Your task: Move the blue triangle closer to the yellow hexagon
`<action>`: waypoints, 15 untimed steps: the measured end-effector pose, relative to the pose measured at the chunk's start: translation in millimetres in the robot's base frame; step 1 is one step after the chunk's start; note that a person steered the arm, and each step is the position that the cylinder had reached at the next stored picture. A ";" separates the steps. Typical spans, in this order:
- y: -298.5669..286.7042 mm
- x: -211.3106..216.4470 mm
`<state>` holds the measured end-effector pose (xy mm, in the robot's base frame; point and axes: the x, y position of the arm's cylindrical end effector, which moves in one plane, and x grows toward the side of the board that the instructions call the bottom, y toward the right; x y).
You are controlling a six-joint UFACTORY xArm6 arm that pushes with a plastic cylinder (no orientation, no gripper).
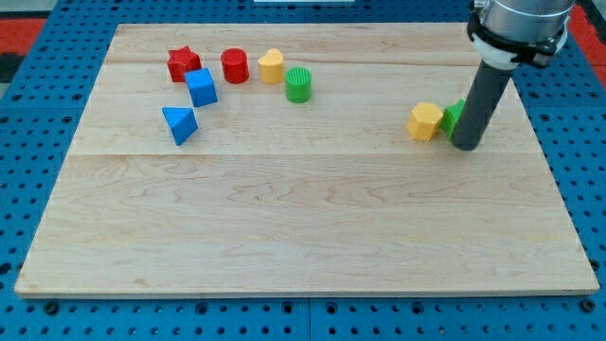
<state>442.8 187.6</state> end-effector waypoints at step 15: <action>-148.3 -86.4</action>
<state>356.4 39.2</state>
